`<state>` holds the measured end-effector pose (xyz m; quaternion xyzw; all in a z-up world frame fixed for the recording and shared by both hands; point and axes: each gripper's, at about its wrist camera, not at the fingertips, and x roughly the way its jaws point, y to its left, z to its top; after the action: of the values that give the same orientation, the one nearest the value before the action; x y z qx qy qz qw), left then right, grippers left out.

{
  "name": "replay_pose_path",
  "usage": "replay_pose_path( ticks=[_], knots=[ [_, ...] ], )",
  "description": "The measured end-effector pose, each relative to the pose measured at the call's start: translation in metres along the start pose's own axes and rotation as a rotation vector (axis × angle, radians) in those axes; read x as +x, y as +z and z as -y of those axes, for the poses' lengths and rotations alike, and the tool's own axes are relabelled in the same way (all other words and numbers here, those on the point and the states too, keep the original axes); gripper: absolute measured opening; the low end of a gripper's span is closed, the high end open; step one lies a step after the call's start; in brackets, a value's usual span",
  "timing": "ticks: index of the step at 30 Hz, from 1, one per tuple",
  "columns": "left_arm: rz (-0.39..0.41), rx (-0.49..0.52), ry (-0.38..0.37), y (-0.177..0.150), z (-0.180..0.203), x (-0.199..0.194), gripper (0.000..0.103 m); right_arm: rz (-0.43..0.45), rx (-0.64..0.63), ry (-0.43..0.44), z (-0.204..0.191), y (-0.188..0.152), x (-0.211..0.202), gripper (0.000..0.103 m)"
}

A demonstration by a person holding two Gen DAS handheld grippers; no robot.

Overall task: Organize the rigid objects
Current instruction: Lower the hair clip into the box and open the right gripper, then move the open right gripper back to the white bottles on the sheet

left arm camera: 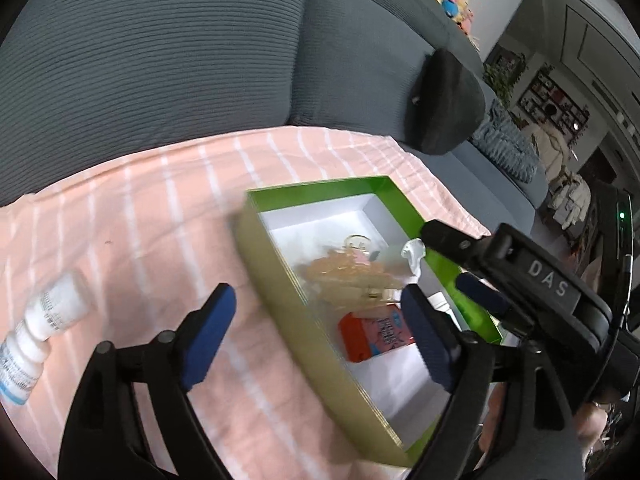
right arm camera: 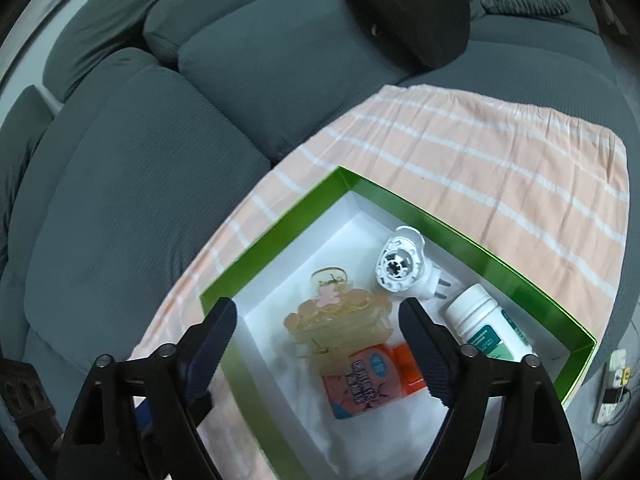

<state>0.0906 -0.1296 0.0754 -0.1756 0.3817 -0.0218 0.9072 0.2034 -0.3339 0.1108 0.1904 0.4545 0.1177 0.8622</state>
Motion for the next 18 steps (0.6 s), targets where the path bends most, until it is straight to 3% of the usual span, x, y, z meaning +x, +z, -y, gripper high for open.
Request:
replay_pose_path(
  ticks=[5, 18],
  knots=[
    [0.028, -0.028, 0.055, -0.004, -0.027, -0.024, 0.086, 0.043, -0.065, 0.002, -0.02, -0.005, -0.007, 0.089],
    [0.084, -0.208, 0.191, -0.034, -0.108, -0.082, 0.086, 0.014, -0.178, -0.002, -0.05, -0.019, 0.001, 0.09]
  ],
)
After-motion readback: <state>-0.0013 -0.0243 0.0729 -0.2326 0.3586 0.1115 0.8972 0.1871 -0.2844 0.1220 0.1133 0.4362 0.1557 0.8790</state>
